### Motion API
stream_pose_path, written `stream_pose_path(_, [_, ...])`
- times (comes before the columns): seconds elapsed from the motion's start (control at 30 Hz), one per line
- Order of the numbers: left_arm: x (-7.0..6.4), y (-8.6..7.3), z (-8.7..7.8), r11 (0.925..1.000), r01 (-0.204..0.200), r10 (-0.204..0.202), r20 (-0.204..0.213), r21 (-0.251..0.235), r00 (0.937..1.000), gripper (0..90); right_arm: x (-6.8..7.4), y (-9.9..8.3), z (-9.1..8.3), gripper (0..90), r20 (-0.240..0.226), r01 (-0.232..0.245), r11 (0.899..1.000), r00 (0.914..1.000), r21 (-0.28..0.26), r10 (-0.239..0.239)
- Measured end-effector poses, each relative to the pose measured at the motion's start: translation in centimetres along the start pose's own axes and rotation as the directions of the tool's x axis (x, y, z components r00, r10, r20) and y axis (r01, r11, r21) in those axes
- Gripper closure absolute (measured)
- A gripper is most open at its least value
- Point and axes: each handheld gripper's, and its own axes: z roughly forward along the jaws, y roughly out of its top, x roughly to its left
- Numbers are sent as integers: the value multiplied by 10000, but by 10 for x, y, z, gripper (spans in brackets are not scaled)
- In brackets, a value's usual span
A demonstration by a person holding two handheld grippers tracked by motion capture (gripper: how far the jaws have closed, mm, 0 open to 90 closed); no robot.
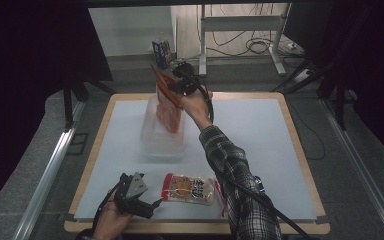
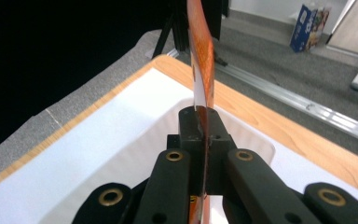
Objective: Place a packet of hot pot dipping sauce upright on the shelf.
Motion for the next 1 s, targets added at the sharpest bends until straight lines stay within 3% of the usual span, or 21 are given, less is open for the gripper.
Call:
stream_pose_path(0.07, [0,0,0,10000,-23,23,7,26,10000,0,-4,-5,2,883,-51,-83,9999,10000,69,83])
stream_pose_path(0.2, [0,0,1,10000,-44,44,11,46,10000,0,-12,-14,5,881,459,-138,9995,9989,299,124])
stream_pose_path(0.27, [0,0,1,10000,-26,26,21,51,10000,0,-17,-17,5,876,426,-235,9994,9988,245,224])
stream_pose_path(0.37, [0,0,2,10000,-40,39,20,84,10000,0,-19,-16,2,836,541,-83,9996,9985,256,69])
stream_pose_path(0.5, [-1,0,2,9998,-92,92,19,149,10000,0,-21,-13,-1,622,700,1,9997,9975,228,-17])
stream_pose_path(0.7, [-1,0,2,9999,-52,52,3,137,10000,0,-21,-17,-1,328,996,550,9978,9933,368,-584])
stream_pose_path(0.8, [0,0,3,9999,-40,40,10,164,10000,0,-22,-17,0,230,1027,737,9954,9915,616,-798])
stream_pose_path(1.0, [0,0,3,9999,-28,27,27,163,10000,0,-23,-18,-7,86,857,1070,9930,9901,500,-1110])
